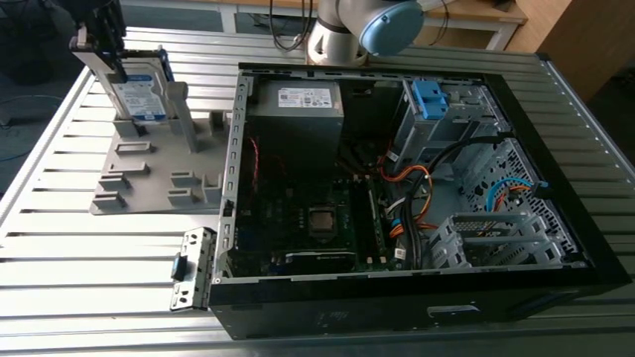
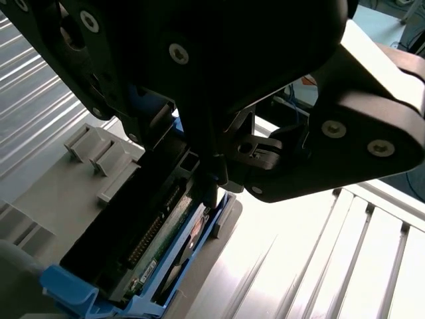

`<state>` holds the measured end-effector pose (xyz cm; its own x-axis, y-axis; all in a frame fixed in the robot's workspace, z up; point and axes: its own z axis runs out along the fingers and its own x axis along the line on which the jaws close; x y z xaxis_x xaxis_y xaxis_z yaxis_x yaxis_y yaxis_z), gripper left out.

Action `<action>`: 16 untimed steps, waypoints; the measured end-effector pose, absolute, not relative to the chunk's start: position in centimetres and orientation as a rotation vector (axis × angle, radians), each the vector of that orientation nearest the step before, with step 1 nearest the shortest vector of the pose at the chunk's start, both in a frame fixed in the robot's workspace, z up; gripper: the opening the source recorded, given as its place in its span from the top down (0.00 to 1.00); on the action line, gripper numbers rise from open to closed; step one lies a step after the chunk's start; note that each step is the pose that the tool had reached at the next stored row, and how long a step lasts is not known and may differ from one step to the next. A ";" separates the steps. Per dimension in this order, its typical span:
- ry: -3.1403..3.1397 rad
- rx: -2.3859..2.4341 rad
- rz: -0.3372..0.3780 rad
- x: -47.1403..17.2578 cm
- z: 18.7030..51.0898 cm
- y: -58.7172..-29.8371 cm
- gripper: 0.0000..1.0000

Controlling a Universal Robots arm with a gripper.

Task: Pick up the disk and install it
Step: 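Pick up the disk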

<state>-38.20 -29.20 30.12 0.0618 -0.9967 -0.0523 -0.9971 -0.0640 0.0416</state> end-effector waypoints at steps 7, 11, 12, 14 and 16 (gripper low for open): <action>2.145 -2.285 0.105 -38.2 30.5 -29.2 0.64; 2.146 -2.285 0.105 -38.2 30.8 -29.2 0.64; 2.145 -2.285 0.105 -38.2 30.8 -29.2 0.64; 2.145 -2.285 0.104 -38.2 31.0 -29.2 0.64; 2.145 -2.285 0.105 -38.2 31.1 -29.2 0.64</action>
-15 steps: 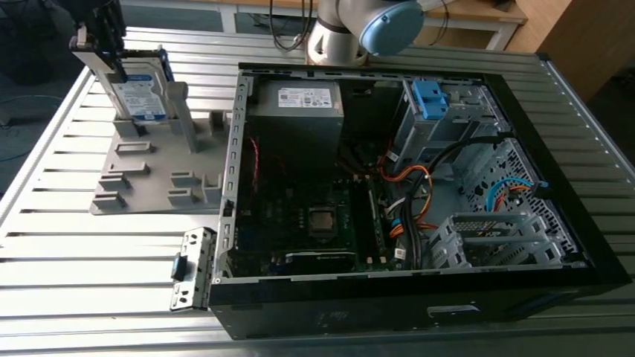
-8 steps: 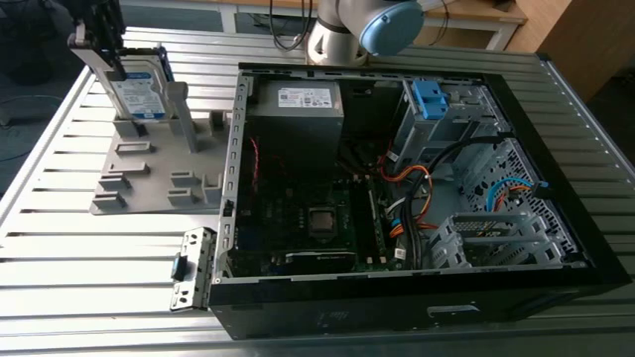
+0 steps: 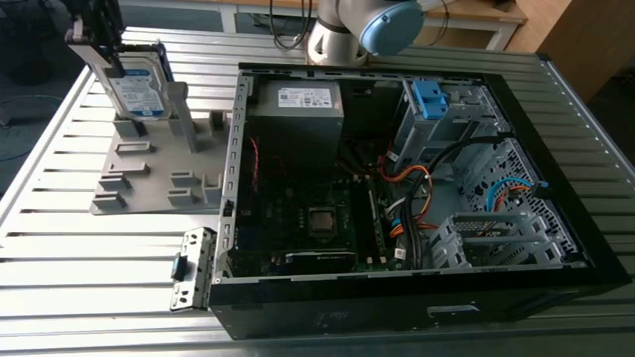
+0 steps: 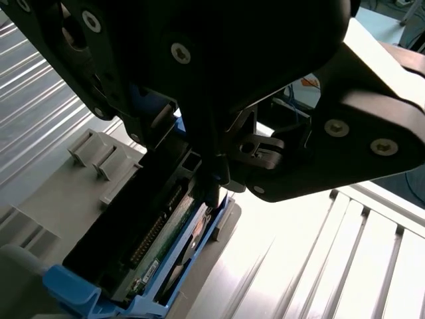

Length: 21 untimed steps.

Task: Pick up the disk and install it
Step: 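Pick up the disk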

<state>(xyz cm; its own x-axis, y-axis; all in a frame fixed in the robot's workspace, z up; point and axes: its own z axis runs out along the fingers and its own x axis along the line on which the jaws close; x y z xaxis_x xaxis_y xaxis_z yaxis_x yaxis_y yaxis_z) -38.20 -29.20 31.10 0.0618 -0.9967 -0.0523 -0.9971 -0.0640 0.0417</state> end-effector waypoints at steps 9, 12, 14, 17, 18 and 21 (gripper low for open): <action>2.145 -2.285 0.105 -38.2 31.7 -29.2 0.64; 2.146 -2.285 0.105 -38.2 31.9 -29.2 0.64; 2.145 -2.285 0.105 -38.2 32.0 -29.2 0.64; 2.146 -2.285 0.105 -38.2 32.2 -29.2 0.64; 2.146 -2.285 0.105 -38.2 32.3 -29.2 0.64; 2.145 -2.285 0.104 -38.2 32.5 -29.2 0.64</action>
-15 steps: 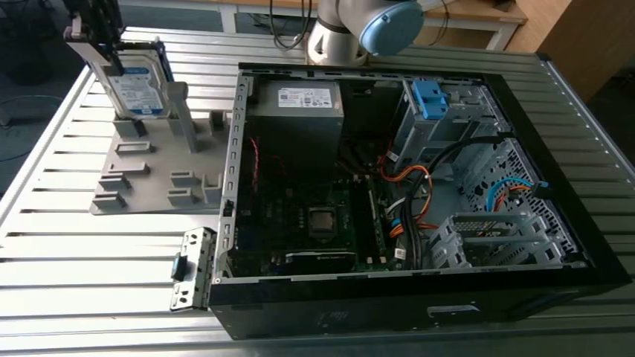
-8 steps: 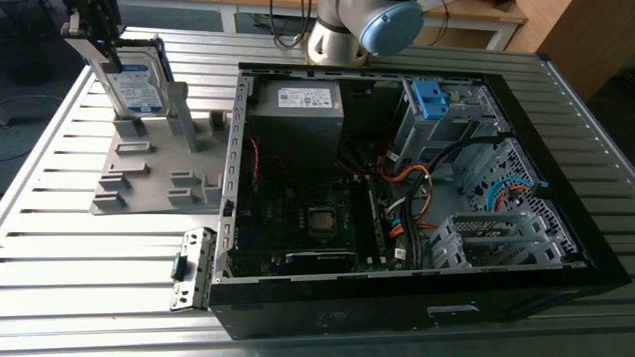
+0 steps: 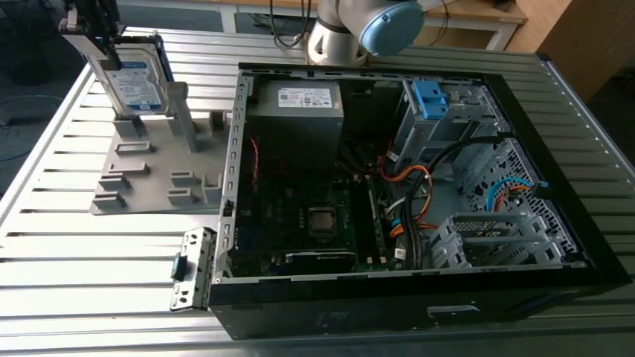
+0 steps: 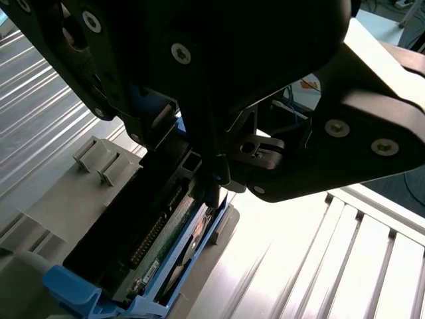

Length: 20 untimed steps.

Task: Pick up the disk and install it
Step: 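Pick up the disk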

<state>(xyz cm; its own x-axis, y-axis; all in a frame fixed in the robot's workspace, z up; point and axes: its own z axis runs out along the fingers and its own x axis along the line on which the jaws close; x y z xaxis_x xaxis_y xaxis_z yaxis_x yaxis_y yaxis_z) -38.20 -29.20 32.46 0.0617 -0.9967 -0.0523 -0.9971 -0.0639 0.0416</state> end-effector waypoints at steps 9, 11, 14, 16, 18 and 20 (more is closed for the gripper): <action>2.146 -2.285 0.105 -38.2 33.0 -29.2 0.64; 2.145 -2.285 0.104 -38.2 33.1 -29.2 0.64; 2.146 -2.285 0.105 -38.2 33.3 -29.2 0.64; 2.145 -2.285 0.104 -38.2 33.4 -29.2 0.64; 2.146 -2.285 0.105 -38.2 33.6 -29.2 0.64; 2.145 -2.285 0.104 -38.2 33.8 -29.2 0.64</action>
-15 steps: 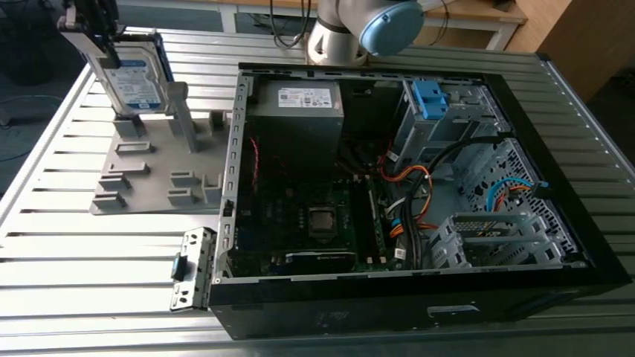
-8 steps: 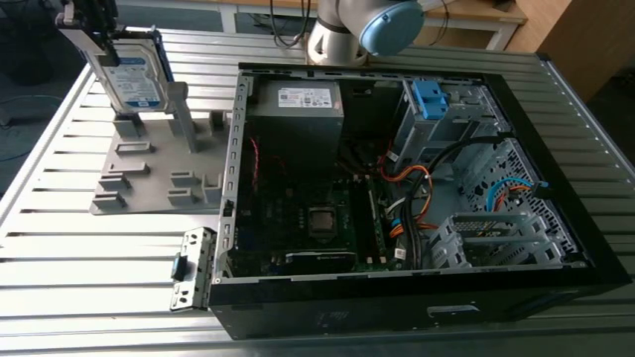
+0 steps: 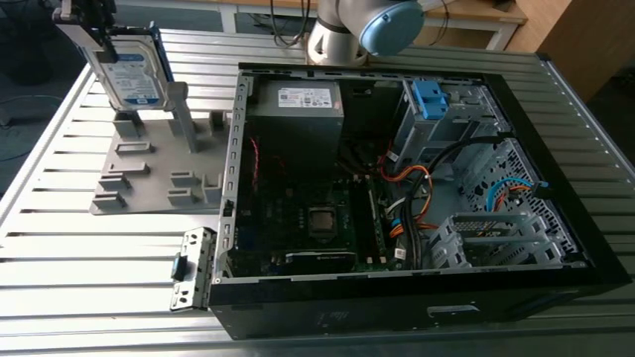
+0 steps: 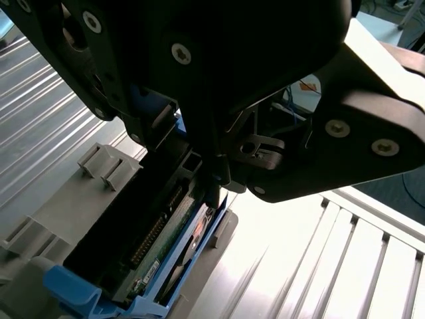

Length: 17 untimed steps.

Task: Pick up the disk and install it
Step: 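Pick up the disk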

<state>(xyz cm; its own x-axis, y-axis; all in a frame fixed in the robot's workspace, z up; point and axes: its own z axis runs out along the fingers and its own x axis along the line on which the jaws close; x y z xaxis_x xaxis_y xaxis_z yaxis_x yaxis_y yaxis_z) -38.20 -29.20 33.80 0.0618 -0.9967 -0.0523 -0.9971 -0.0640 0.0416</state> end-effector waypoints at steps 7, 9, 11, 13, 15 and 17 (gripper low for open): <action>2.145 -2.285 0.104 -38.2 34.5 -29.2 0.64; 2.145 -2.285 0.104 -38.2 34.7 -29.2 0.64; 2.146 -2.285 0.105 -38.2 34.9 -29.2 0.64; 2.145 -2.285 0.105 -38.2 35.1 -29.2 0.64; 2.145 -2.285 0.105 -38.2 35.3 -29.2 0.64; 2.146 -2.285 0.105 -38.2 35.5 -29.2 0.64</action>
